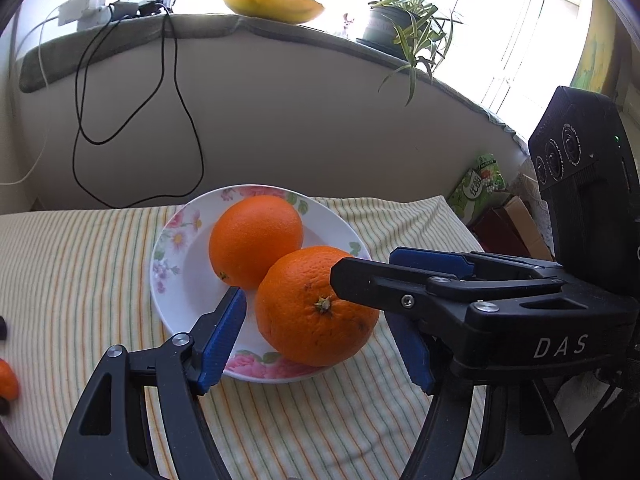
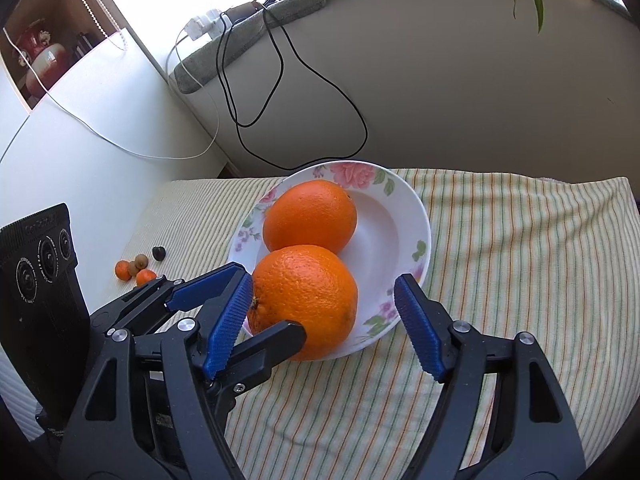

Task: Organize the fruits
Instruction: 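Carry the orange onto the plate beside the first and release it, then move the left tool to the tangerine while the right tool approaches the kiwi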

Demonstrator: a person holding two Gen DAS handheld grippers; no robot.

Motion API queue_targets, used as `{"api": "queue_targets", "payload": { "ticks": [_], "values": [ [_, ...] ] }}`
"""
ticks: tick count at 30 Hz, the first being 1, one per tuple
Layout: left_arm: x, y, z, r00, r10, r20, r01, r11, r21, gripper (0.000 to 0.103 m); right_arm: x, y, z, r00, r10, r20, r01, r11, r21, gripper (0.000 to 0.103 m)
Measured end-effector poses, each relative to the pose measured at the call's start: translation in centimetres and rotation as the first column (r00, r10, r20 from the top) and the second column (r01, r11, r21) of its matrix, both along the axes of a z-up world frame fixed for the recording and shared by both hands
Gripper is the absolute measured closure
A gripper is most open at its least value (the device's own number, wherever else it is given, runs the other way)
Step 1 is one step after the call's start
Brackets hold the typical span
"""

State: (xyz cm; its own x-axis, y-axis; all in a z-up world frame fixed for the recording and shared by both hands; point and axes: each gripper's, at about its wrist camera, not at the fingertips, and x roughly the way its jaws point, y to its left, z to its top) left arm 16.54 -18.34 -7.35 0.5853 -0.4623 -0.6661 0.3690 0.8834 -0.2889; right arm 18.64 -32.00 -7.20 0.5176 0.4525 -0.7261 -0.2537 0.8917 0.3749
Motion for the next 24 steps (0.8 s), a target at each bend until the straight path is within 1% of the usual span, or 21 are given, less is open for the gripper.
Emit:
{"api": "queue_targets", "payload": {
  "ticks": [11, 16, 21, 24],
  "values": [
    [-1.8, 1.5, 0.4, 1.0, 0.017, 0.014, -0.017, 1.0, 0.007, 0.032, -1.2, 0.4, 0.9, 1.0, -0.011, 0.023, 0.011, 1.0, -0.011, 0.027],
    [-3.0, 3.0, 1.0, 0.998, 0.038, 0.04, -0.038, 0.999, 0.008, 0.032, -2.0, 0.8, 1.7, 0.999, -0.014, 0.052, 0.015, 1.0, -0.011, 0.027],
    [-4.3, 4.7, 1.4, 0.996, 0.055, 0.064, -0.056, 0.998, 0.011, 0.032, -3.1, 2.1, 2.3, 0.996, 0.01, 0.091, -0.006, 0.999, -0.046, 0.027],
    [-4.8, 5.9, 1.7, 0.994, 0.068, 0.08, -0.071, 0.997, 0.028, 0.032, -4.0, 3.1, 2.6, 0.992, 0.033, 0.121, -0.025, 0.998, -0.064, 0.027]
  ]
}}
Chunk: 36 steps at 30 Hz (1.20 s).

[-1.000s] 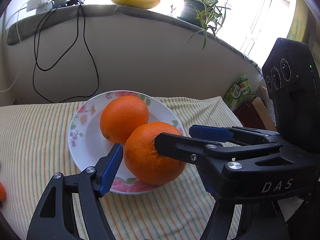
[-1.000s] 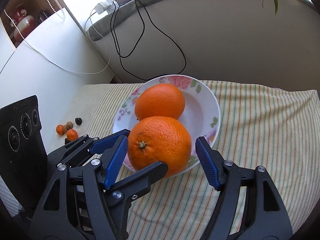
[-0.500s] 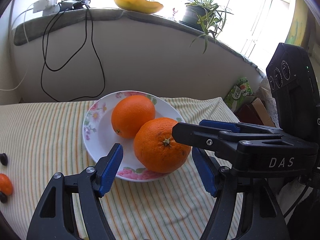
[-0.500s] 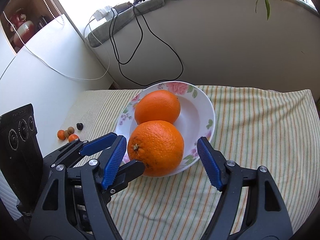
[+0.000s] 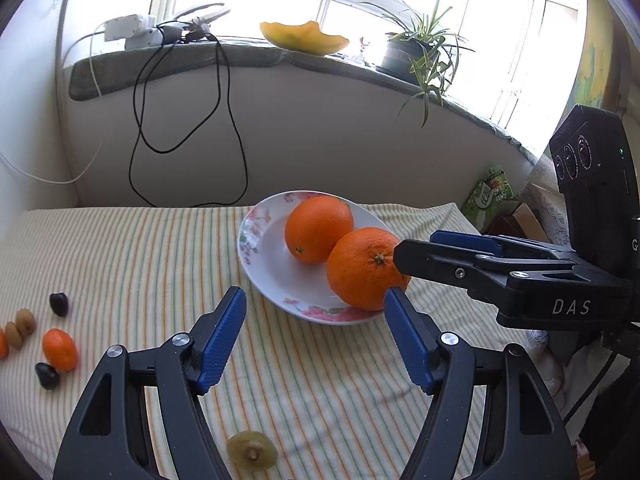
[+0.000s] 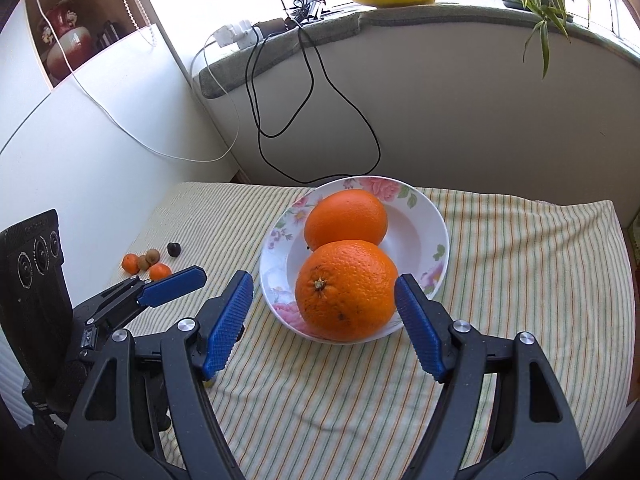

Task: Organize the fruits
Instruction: 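Move the left tool to the tangerine while the right tool approaches the kiwi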

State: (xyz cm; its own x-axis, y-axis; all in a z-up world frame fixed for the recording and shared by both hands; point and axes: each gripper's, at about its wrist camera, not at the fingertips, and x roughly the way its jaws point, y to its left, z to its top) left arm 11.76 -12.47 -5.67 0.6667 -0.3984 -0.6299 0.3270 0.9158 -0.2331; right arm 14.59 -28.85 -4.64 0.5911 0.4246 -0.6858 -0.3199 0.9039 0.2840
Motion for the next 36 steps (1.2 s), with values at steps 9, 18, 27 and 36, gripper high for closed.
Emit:
{"api": "queue_targets", "payload": {
  "ticks": [9, 18, 27, 36],
  "values": [
    [-1.3, 6.3, 0.3, 0.996, 0.088, 0.016, -0.089, 0.996, 0.005, 0.032, -2.0, 2.7, 0.2, 0.997, 0.057, 0.046, -0.056, 0.998, -0.025, 0.027],
    [-2.0, 12.9, -1.0, 0.98, 0.198, -0.013, -0.197, 0.98, 0.018, 0.035, -4.6, 7.0, -1.0, 0.985, 0.163, 0.049, -0.158, 0.983, -0.096, 0.027],
    [-2.1, 17.7, -3.2, 0.961, 0.267, -0.065, -0.267, 0.964, 0.021, 0.048, -6.7, 10.3, -3.6, 0.971, 0.24, -0.004, -0.239, 0.964, -0.114, 0.032],
    [-0.6, 18.5, -4.9, 0.96, 0.259, -0.108, -0.259, 0.966, 0.01, 0.054, -7.5, 12.5, -6.3, 0.955, 0.289, -0.065, -0.296, 0.947, -0.127, 0.044]
  ]
}}
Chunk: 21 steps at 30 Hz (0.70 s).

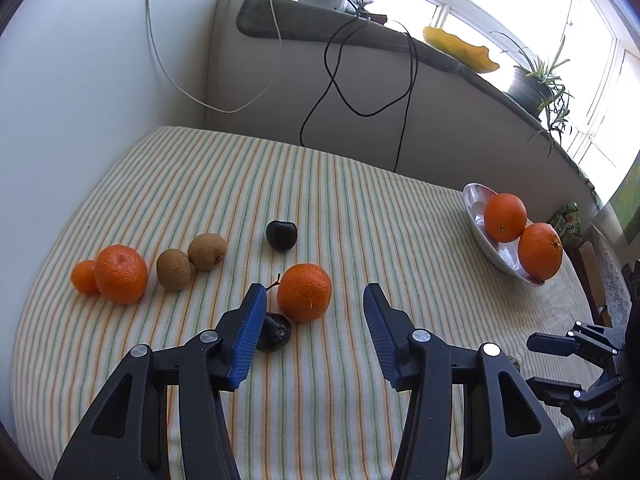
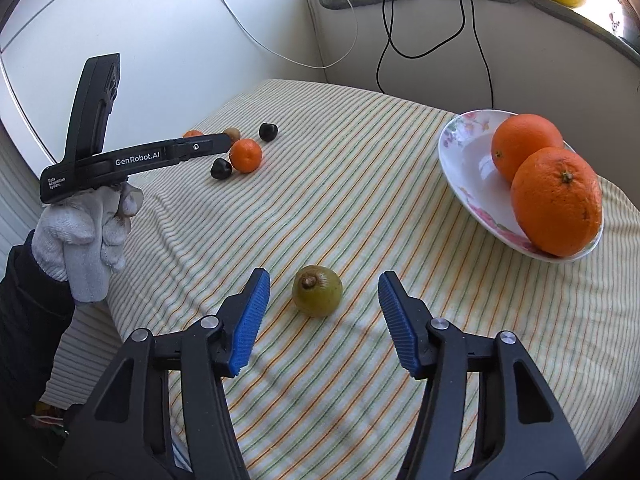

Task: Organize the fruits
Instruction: 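Move the left tool to the tangerine while the right tool approaches the kiwi, then close the left gripper on the tangerine while the right gripper grasps the kiwi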

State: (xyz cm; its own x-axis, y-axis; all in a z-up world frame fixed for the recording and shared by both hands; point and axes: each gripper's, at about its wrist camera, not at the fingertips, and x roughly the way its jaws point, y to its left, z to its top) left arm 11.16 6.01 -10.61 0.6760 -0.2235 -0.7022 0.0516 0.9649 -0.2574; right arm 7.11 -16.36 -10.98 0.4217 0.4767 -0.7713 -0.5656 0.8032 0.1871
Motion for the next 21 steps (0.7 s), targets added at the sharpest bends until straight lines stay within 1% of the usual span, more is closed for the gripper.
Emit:
{"api": "queue_targets", "payload": {
  "ticks": [4, 6, 11, 16, 19, 21],
  "values": [
    [0.4, 0.0, -0.6, 1.0, -0.003, -0.013, 0.003, 1.0, 0.007, 0.055, 0.3, 0.4, -0.7, 1.0, 0.001, -0.015, -0.001, 1.0, -0.009, 0.046],
    [0.6, 0.1, -0.9, 1.0, -0.001, -0.018, 0.001, 1.0, 0.012, 0.056, 0.3, 0.6, -1.1, 1.0, 0.007, -0.021, -0.007, 1.0, -0.014, 0.048],
    [1.2, 0.1, -1.2, 1.0, -0.005, -0.026, 0.006, 0.999, 0.033, 0.06, 0.5, 1.2, -1.7, 0.999, 0.018, -0.031, -0.019, 0.999, -0.026, 0.051],
    [1.5, 0.4, -1.2, 1.0, -0.002, -0.03, 0.003, 0.999, 0.035, 0.064, 1.0, 1.8, -2.3, 0.999, 0.024, -0.045, -0.025, 0.999, -0.03, 0.058],
    [1.7, 0.4, -1.3, 1.0, 0.001, -0.031, 0.001, 0.999, 0.041, 0.064, 1.0, 2.0, -2.6, 0.998, 0.028, -0.051, -0.03, 0.999, -0.035, 0.061],
    [1.7, 0.5, -1.4, 1.0, 0.001, -0.03, 0.0, 0.999, 0.046, 0.067, 1.0, 2.0, -2.8, 0.998, 0.025, -0.053, -0.027, 0.999, -0.04, 0.066]
  ]
}}
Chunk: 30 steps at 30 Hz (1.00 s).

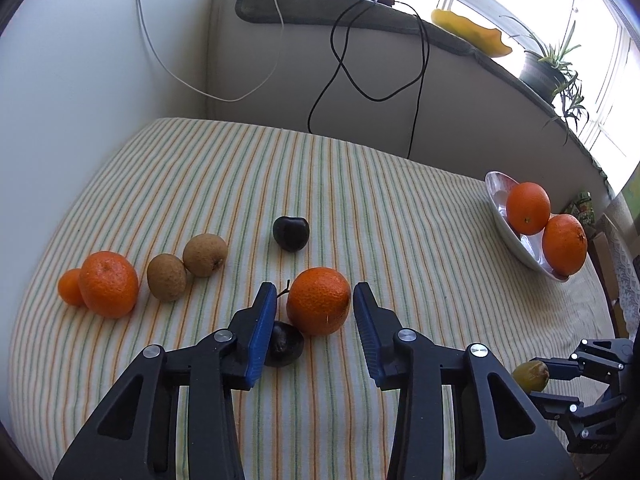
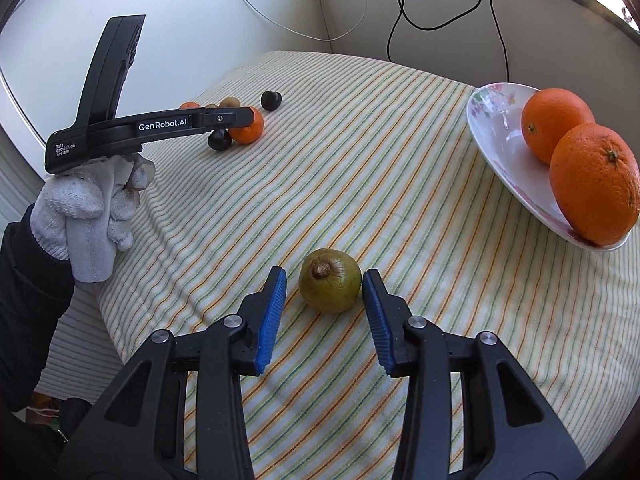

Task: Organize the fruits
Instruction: 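Close the left gripper on the tangerine while the right gripper grasps the kiwi, then carry tangerine and kiwi onto the plate and open both grippers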

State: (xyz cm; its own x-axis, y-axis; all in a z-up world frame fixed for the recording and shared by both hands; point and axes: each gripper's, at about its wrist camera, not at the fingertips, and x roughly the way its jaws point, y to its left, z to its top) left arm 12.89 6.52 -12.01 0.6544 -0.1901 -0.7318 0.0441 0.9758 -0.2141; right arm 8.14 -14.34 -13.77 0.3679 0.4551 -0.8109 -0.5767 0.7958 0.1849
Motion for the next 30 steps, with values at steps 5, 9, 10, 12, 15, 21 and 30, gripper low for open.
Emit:
{"api": "queue_targets", "payload": {
  "ticks": [5, 9, 10, 12, 15, 21, 30],
  "values": [
    [0.2, -0.3, 0.0, 1.0, -0.018, 0.003, 0.018, 1.0, 0.007, 0.072, 0.2, -0.3, 0.0, 1.0, -0.009, -0.012, 0.009, 1.0, 0.012, 0.071],
    [0.1, -0.6, 0.1, 1.0, -0.015, 0.01, 0.015, 1.0, 0.019, 0.073, 0.1, -0.4, 0.1, 1.0, -0.01, -0.01, 0.011, 1.0, 0.013, 0.072],
    [0.0, -0.6, 0.1, 1.0, -0.014, 0.011, 0.014, 1.0, 0.017, 0.073, 0.0, -0.4, 0.2, 1.0, -0.012, -0.009, 0.012, 1.0, 0.015, 0.072],
    [-0.1, -0.6, 0.1, 1.0, -0.016, 0.012, 0.016, 1.0, 0.012, 0.073, 0.0, -0.5, 0.3, 1.0, -0.014, -0.009, 0.014, 1.0, 0.019, 0.073],
    [-0.3, -0.6, 0.3, 1.0, -0.019, 0.016, 0.019, 1.0, -0.007, 0.073, 0.1, -0.8, 0.5, 1.0, -0.021, -0.007, 0.021, 0.999, 0.028, 0.073],
    [-0.4, -1.4, 1.5, 0.998, -0.026, 0.05, 0.029, 0.999, -0.044, 0.073, 0.0, -1.7, 1.4, 0.999, -0.041, 0.013, 0.041, 0.998, 0.044, 0.074],
    [1.1, -5.0, 3.7, 0.99, -0.108, 0.091, 0.116, 0.989, -0.096, 0.073, 0.4, -2.9, 4.0, 0.993, -0.088, 0.073, 0.083, 0.994, 0.065, 0.074]
  ]
}}
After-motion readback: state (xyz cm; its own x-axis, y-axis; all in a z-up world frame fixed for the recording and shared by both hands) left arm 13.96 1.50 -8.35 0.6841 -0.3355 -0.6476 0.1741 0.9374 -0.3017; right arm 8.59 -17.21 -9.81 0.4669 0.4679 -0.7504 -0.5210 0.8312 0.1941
